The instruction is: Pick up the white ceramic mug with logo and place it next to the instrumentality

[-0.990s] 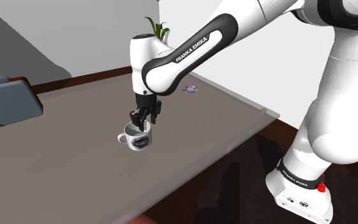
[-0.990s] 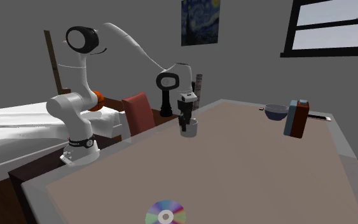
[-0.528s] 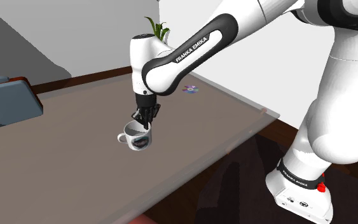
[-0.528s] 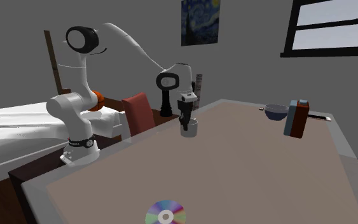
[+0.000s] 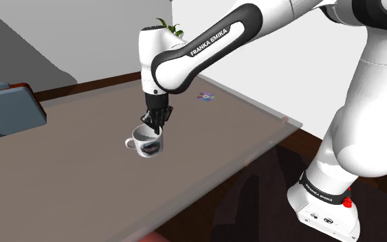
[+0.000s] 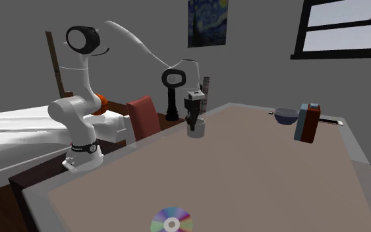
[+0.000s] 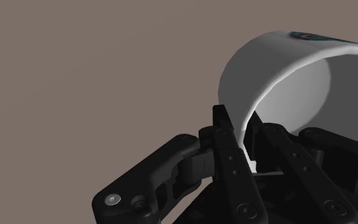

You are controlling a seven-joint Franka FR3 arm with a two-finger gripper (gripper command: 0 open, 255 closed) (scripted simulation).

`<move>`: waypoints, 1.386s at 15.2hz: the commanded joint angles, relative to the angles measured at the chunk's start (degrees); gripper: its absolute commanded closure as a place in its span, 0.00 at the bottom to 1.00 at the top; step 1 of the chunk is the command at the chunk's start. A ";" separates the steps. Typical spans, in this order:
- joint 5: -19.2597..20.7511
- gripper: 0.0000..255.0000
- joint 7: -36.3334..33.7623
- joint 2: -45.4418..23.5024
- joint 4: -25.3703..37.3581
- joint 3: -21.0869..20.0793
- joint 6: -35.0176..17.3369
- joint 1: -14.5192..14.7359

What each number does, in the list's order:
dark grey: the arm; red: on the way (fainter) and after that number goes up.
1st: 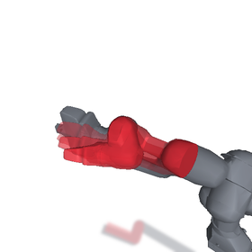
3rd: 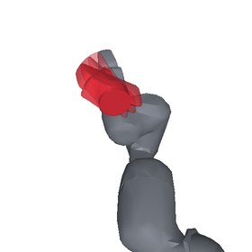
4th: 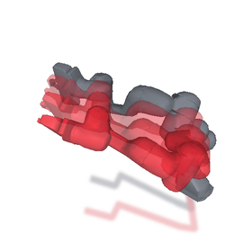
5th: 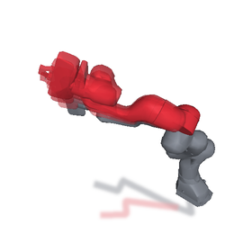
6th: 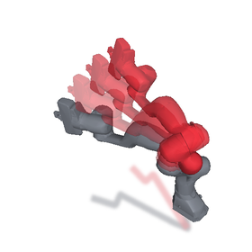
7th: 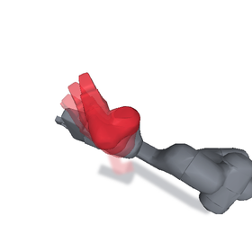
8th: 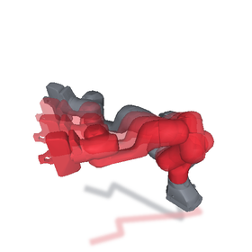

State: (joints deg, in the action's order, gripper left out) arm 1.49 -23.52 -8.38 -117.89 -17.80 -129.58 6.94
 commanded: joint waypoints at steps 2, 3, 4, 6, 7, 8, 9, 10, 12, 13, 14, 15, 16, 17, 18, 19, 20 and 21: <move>-0.49 1.00 0.23 1.24 0.87 -0.11 2.06 -0.07; -0.63 1.00 0.32 1.59 1.25 -0.13 2.77 -0.10; -0.77 1.00 0.40 1.93 1.64 -0.14 3.49 -0.12; -1.02 1.00 0.54 2.58 2.46 -0.17 4.93 -0.17; -1.14 1.00 0.61 2.89 2.89 -0.18 5.65 -0.19; -1.25 1.00 0.68 3.19 3.33 -0.18 6.38 -0.21; -1.35 1.00 0.74 3.47 3.79 -0.19 7.11 -0.23; -1.45 1.00 0.79 3.74 4.26 -0.19 7.83 -0.25; -1.64 1.00 0.89 4.25 5.23 -0.20 9.29 -0.28; -1.72 1.00 0.94 4.49 5.74 -0.20 10.03 -0.30; -1.80 1.00 0.98 4.72 6.26 -0.20 10.76 -0.31; -1.87 1.00 1.02 4.93 6.79 -0.19 11.50 -0.33; -1.94 1.00 1.06 5.13 7.34 -0.19 12.23 -0.34; -2.00 1.00 1.09 5.32 7.90 -0.19 12.97 -0.35; -2.06 1.00 1.11 5.50 8.47 -0.19 13.71 -0.37; -2.11 1.00 1.14 5.66 9.05 -0.18 14.46 -0.38; -2.16 1.00 1.16 5.81 9.65 -0.18 15.20 -0.39; -2.21 1.00 1.18 5.95 10.26 -0.18 15.95 -0.40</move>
State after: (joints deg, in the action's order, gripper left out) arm -0.70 -22.39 -2.50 -108.43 -18.00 -114.53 6.57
